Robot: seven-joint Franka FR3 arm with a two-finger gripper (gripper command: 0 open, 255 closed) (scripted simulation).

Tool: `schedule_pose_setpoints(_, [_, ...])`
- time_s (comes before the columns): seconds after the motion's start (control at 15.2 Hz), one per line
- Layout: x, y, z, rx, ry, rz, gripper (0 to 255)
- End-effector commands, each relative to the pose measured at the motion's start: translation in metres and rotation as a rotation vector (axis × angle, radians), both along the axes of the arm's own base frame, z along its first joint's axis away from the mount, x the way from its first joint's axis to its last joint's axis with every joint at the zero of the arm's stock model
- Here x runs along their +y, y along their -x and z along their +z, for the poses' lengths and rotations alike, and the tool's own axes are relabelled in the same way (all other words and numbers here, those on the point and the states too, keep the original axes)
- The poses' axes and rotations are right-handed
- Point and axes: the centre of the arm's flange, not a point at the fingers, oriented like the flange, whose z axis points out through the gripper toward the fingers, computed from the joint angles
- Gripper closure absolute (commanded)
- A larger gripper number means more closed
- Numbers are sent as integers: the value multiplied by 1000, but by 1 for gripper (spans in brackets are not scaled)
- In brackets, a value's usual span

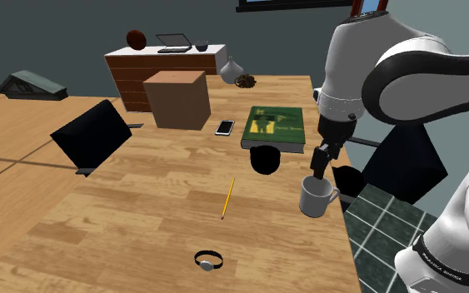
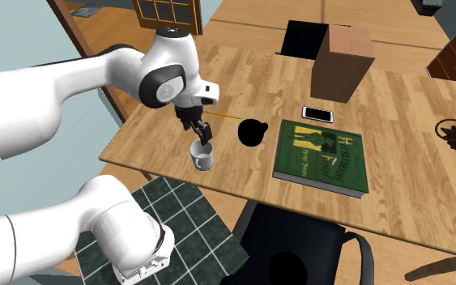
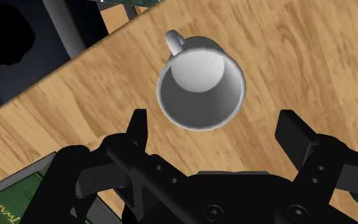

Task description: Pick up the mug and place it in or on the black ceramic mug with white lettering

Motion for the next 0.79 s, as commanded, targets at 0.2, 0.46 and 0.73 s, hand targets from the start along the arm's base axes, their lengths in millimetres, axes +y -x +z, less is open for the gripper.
schedule_pose_setpoints(0.2, [35,0,-60,-8,21,4,0])
schedule_pose_setpoints(0.46, [41,0,-87,-10,26,5,0])
schedule_pose_setpoints(0.73, [39,0,-108,-10,26,5,0])
